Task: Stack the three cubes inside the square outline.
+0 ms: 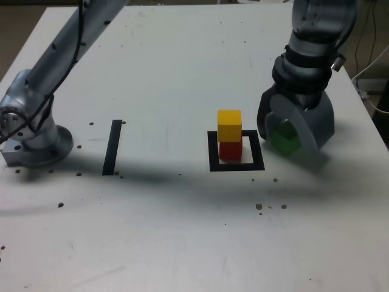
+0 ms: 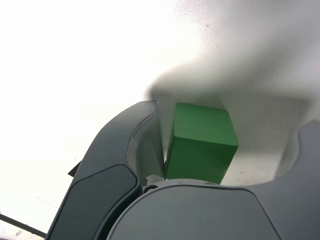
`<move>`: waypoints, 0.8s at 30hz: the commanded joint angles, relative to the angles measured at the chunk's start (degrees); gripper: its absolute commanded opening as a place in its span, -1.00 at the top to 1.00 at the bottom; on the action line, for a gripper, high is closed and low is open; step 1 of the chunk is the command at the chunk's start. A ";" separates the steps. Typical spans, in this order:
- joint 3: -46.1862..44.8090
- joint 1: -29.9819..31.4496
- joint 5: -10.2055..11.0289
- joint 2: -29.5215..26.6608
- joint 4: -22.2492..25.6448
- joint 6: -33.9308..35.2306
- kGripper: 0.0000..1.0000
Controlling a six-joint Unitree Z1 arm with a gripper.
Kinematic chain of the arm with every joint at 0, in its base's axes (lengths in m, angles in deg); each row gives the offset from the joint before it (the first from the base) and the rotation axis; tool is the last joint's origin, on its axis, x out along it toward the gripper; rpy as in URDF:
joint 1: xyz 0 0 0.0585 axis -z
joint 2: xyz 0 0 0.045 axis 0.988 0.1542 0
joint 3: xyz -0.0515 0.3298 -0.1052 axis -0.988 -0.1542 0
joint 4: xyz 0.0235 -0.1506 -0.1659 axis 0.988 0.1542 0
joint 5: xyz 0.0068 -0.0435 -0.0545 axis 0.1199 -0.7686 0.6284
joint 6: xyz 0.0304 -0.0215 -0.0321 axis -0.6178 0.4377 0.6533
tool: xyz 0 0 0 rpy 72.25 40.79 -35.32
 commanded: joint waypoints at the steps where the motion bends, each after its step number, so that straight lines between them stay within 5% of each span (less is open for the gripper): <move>1: 0.08 0.15 0.14 0.26 0.27 0.41 -0.31; 10: -0.01 0.39 0.92 0.12 0.74 1.38 0.59; 24: 0.38 0.80 1.08 0.19 1.01 1.40 0.66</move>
